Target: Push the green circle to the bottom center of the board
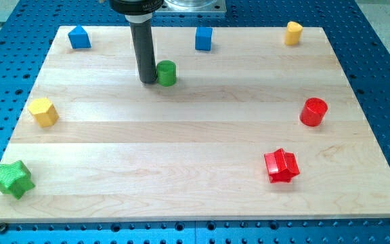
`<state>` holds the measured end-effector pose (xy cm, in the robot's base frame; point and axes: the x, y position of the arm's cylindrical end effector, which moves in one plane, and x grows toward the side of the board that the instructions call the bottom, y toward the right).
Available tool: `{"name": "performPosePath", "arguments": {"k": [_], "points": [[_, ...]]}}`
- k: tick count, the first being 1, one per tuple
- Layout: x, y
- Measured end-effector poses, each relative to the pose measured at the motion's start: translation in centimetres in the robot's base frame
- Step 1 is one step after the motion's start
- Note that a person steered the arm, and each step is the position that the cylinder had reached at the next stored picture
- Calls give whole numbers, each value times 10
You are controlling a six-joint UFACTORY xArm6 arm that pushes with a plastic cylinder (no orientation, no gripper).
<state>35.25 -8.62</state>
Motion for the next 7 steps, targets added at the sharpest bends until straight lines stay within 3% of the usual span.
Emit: {"name": "performPosePath", "arguments": {"k": [2,3,4,5,6,7], "points": [[-23,-1],[-40,42],[70,43],[148,42],[120,42],[120,41]]}}
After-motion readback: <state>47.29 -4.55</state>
